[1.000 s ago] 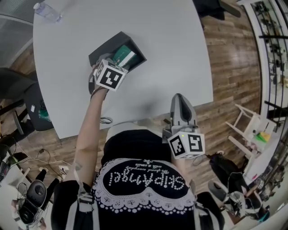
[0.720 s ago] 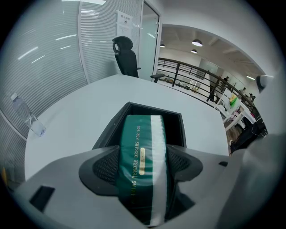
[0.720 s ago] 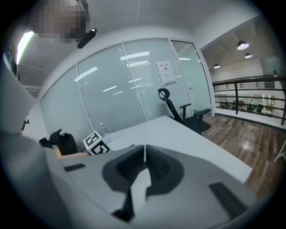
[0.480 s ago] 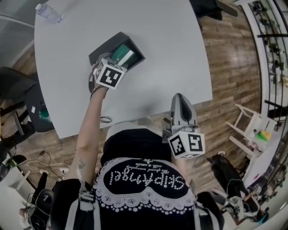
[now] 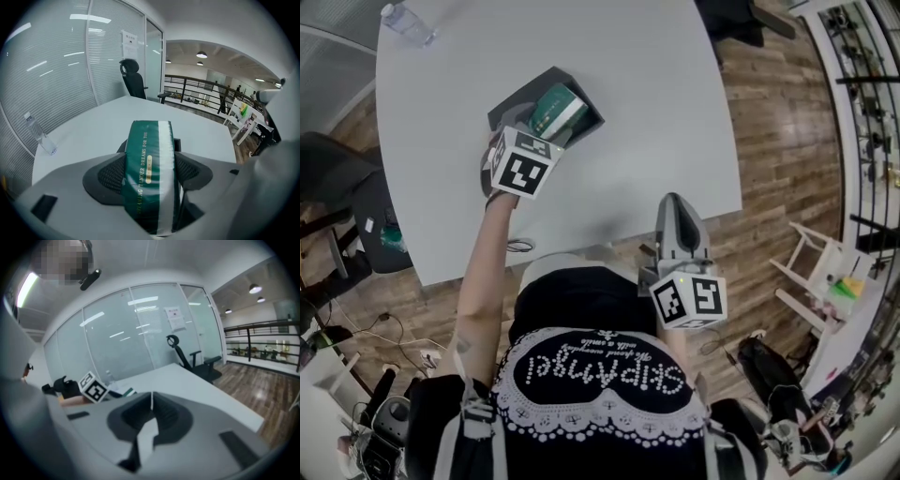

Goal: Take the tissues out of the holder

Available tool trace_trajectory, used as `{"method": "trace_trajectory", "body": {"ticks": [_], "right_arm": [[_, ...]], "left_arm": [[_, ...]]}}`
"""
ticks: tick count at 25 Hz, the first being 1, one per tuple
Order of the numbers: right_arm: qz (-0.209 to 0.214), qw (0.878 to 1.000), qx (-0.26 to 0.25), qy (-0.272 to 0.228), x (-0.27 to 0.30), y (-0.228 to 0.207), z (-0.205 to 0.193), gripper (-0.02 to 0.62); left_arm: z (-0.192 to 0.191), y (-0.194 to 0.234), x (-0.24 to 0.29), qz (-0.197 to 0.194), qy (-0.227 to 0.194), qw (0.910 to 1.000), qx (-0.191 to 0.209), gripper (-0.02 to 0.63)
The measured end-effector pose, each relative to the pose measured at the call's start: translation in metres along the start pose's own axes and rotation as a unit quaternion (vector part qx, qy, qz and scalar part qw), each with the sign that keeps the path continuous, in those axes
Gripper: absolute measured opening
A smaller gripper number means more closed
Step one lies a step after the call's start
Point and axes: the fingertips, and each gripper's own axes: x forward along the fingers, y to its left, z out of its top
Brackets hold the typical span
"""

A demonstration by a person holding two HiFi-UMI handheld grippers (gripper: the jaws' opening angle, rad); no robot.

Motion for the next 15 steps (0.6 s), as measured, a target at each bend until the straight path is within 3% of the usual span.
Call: {"method": "trace_trajectory", "body": {"ticks": [8,15], "right_arm": [[0.019,1.000,-0.007,-0.002,0.003,0.007,0.005,0.034],[0.037,0.999,-0.015,-0.009,0.002,0.019,0.008,0.034]], "left_arm": [[0.048,0.003,-0.050,0.018,-0.077,0.9968,-0.006,0.336],[0.080,0.010,-0.107,0.053,-0.155,0.9865,-0.007,0.336]]}}
